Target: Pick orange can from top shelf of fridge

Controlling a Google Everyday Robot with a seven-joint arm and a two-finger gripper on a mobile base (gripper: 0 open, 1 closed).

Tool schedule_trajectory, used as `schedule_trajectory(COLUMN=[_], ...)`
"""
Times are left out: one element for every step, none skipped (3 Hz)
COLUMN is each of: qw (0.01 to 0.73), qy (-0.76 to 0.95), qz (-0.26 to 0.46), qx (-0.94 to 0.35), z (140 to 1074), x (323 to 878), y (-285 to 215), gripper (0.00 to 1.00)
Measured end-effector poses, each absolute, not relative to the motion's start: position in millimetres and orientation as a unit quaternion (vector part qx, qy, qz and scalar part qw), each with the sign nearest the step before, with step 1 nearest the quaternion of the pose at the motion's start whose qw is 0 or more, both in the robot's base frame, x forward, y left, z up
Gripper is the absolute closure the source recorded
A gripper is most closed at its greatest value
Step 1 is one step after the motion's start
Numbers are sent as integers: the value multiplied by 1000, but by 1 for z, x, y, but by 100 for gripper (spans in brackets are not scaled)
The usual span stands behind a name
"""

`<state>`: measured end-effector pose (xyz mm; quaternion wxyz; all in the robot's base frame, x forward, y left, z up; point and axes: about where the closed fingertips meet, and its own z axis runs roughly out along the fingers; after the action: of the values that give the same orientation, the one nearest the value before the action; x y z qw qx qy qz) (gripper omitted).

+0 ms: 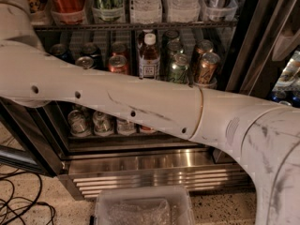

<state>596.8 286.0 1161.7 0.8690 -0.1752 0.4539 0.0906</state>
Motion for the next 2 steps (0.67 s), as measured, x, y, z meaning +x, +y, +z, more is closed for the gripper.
schedule_trajectory(qw=[871, 857], qy=[449, 485], qz=[87, 92], qx=[-178, -150], z=[1172, 1145], x=[569, 545], y=[276, 244], gripper=[100, 100])
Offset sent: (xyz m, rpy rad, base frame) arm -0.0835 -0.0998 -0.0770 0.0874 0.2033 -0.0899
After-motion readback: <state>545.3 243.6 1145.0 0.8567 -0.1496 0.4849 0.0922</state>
